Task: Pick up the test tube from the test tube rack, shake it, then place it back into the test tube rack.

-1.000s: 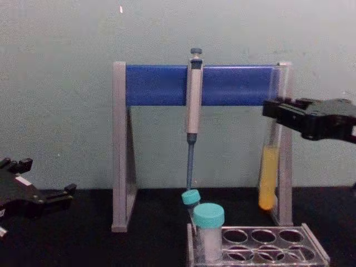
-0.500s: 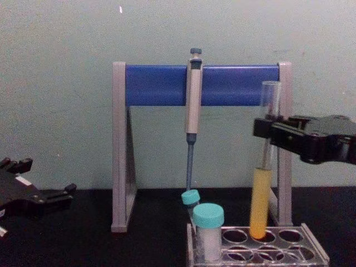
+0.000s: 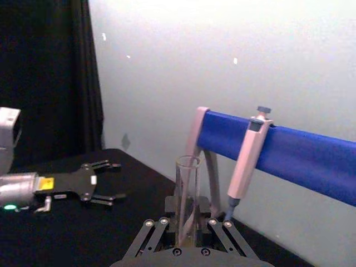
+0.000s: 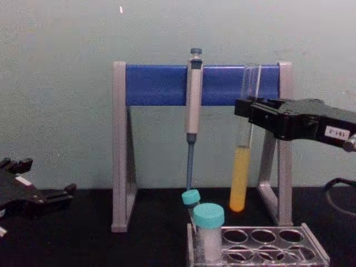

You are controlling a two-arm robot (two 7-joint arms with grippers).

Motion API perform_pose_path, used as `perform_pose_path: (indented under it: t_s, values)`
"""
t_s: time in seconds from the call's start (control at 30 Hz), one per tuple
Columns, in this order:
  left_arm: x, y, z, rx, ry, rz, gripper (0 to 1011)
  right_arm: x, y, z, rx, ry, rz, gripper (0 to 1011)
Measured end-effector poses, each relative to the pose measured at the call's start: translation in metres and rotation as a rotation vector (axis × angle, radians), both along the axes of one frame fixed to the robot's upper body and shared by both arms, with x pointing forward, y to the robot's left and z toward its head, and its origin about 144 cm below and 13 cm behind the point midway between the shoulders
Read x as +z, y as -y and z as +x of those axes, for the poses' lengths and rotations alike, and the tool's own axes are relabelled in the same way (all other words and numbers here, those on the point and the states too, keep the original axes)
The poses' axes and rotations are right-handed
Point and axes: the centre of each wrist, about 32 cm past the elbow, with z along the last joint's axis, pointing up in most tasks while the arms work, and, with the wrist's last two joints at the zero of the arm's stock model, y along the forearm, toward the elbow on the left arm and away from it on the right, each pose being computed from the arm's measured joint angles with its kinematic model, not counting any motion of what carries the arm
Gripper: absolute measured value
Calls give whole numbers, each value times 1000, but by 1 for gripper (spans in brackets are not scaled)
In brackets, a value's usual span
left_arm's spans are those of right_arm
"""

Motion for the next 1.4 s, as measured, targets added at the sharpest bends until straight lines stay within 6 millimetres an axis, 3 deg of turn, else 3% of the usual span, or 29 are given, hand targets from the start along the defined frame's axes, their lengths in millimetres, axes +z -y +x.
perform_pose_path:
  t_s: [0.43,0.73,0.97,1.4]
  values:
    - [0,0,0,0,0,0,1001,2,9,0,-46,9,-15,238]
    - [0,0,0,0,0,0,1001,5,24,-19,-55,-2,-57,238]
    - [0,0,0,0,0,0,1001,1,15,-31,20,-28,-45,238]
    - [0,0,0,0,0,0,1001,1,-3,-6,18,12,-3,239]
